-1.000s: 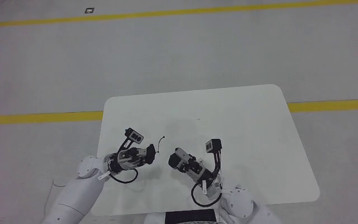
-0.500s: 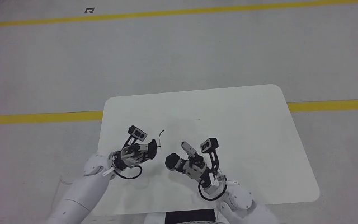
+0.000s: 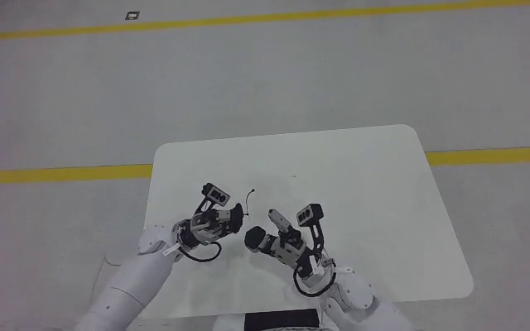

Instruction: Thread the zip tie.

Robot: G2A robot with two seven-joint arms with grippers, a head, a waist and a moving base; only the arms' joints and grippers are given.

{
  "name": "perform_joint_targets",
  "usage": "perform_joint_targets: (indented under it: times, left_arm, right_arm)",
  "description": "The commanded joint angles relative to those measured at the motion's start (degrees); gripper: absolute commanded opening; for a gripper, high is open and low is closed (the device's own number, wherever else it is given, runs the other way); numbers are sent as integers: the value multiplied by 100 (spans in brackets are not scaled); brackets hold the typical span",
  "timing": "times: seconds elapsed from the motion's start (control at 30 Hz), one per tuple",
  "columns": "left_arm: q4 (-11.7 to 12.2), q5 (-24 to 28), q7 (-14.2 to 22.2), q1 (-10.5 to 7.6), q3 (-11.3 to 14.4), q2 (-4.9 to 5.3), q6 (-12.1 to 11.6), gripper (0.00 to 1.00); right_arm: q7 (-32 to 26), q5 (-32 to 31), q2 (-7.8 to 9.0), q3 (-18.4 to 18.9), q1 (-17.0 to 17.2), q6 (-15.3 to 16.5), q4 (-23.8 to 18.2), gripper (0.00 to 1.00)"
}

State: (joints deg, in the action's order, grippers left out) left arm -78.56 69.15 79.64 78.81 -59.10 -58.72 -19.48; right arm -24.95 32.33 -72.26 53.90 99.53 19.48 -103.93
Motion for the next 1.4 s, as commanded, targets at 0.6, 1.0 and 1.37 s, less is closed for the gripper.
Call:
perform_joint_targets:
  times: [0.6, 1.0, 1.37]
  left_arm:
    - [29, 106, 0, 103, -8, -94, 0, 0]
    - [29, 106, 0, 103, -8, -94, 0, 0]
    - [29, 106, 0, 103, -8, -94, 0, 0]
  right_arm:
    - [-37, 896, -139, -22, -35, 0, 115, 95]
    - [-48, 840, -221, 16, -84, 0, 298, 44]
    - [-106, 653, -302, -6, -45, 0, 246, 42]
